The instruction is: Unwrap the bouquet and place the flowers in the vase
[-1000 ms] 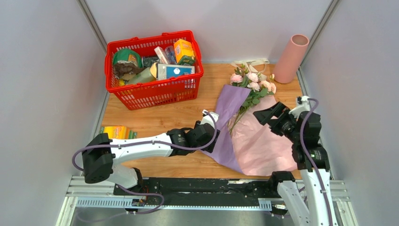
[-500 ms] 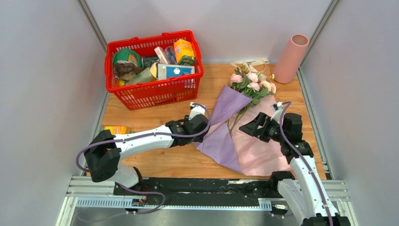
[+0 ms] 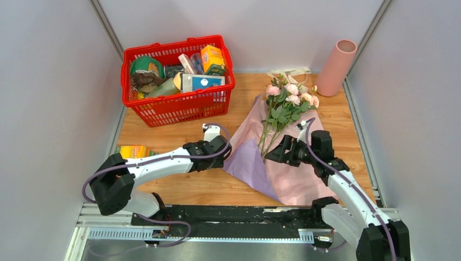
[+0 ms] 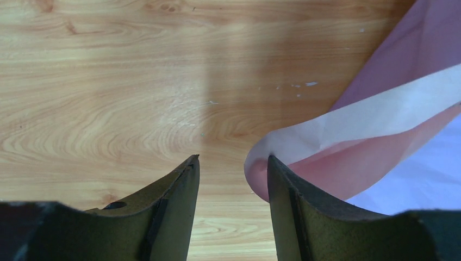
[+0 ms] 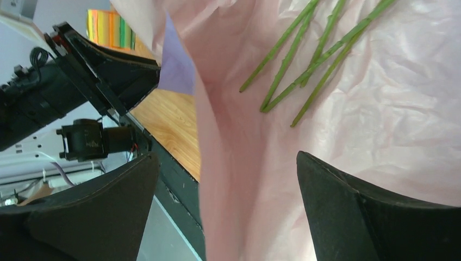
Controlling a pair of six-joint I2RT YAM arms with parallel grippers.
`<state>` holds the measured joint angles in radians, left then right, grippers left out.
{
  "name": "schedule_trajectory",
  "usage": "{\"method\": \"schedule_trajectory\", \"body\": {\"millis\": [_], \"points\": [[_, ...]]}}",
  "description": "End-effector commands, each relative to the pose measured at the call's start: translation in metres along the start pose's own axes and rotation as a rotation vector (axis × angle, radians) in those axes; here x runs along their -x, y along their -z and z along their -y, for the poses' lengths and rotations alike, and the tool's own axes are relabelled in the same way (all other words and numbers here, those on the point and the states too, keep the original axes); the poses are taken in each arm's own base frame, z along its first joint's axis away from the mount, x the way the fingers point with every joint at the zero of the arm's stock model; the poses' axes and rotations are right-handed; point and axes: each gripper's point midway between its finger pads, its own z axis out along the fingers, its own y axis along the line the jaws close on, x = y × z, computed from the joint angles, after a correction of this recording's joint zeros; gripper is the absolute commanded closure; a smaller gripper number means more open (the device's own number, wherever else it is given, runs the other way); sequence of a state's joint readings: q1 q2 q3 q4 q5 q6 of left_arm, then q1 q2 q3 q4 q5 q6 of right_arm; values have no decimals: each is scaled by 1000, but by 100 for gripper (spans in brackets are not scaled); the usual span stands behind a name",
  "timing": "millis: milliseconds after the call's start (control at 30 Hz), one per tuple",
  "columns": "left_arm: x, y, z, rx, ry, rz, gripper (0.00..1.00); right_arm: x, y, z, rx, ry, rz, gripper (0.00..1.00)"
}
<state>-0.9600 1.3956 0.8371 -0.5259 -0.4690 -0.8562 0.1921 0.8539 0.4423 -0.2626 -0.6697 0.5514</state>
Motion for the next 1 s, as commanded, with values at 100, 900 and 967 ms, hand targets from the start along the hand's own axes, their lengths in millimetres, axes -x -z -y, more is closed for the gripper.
{"method": "schedule_trajectory", "body": {"millis": [100, 900, 967], "points": [[7, 17, -11, -9, 118, 21, 41, 0, -30, -28, 96, 129, -48, 0], [67, 126, 46, -567, -11, 185, 38, -118, 16, -119, 494, 261, -382, 4], [63, 127, 61, -629, -38, 155, 38, -121, 18, -116, 492, 250, -384, 4]]}}
